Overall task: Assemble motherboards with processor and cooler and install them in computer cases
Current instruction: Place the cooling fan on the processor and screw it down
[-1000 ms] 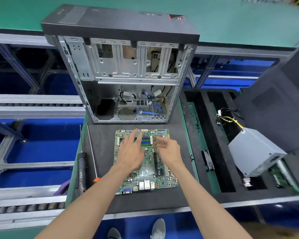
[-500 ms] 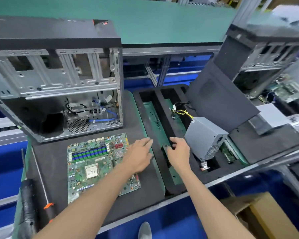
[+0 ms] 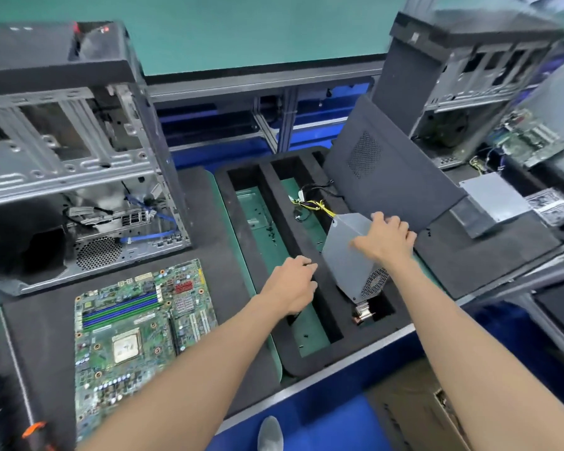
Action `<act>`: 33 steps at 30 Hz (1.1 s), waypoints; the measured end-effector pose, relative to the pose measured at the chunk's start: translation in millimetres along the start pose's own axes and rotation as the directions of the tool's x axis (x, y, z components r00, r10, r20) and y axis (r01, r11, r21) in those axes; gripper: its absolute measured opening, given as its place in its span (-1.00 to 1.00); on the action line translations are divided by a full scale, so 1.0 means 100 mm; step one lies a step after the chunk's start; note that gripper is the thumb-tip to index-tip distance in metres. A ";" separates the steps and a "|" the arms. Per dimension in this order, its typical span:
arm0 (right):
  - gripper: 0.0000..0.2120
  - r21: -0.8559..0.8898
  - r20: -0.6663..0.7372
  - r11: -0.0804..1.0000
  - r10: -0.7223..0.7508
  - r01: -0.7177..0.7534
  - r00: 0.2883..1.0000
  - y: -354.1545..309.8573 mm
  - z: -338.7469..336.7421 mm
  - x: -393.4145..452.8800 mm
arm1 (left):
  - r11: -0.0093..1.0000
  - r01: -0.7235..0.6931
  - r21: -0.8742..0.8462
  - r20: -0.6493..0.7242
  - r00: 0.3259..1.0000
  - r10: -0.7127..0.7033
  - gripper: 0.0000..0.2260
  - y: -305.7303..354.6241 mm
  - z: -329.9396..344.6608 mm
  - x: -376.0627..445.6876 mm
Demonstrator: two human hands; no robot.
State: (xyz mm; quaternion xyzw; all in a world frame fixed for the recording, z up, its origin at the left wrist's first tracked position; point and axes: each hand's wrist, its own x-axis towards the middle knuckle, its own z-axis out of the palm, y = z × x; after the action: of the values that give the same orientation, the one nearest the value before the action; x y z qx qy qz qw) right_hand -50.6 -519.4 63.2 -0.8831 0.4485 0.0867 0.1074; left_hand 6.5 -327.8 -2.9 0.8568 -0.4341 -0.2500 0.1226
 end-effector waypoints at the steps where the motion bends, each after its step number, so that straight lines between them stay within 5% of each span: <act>1: -0.26 0.019 0.067 1.000 0.021 -0.022 0.998 0.02 -0.01 0.07 | 1.000 0.006 0.004 0.013 1.000 -0.006 -0.60 0.00 0.02 0.03; 6: -0.08 0.158 0.163 0.985 0.041 -0.067 0.986 0.07 0.01 0.26 | 0.999 0.018 0.029 0.041 0.999 -0.019 -0.60 -0.06 0.10 0.16; 11: -0.17 0.193 0.083 0.979 0.055 -0.071 0.995 -0.03 0.00 0.32 | 1.000 0.020 0.008 0.037 0.999 -0.020 -0.56 -0.08 0.13 0.28; 23: 0.07 0.277 -0.132 0.959 -0.029 0.065 0.991 -0.76 0.12 0.72 | 0.987 -0.072 0.147 0.098 0.993 0.058 -0.48 -0.11 0.12 0.48; 33: 0.03 0.297 -0.185 0.951 -0.032 0.087 0.982 -1.00 0.45 0.94 | 0.990 -0.075 0.122 0.076 0.995 0.066 -0.53 -0.10 0.11 0.59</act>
State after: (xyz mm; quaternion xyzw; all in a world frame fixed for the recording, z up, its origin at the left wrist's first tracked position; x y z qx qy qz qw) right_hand 82.6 -523.2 7.8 -0.8733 0.4375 -0.0656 0.2040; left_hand 36.8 -368.8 -35.5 0.8373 -0.4831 -0.2484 0.0618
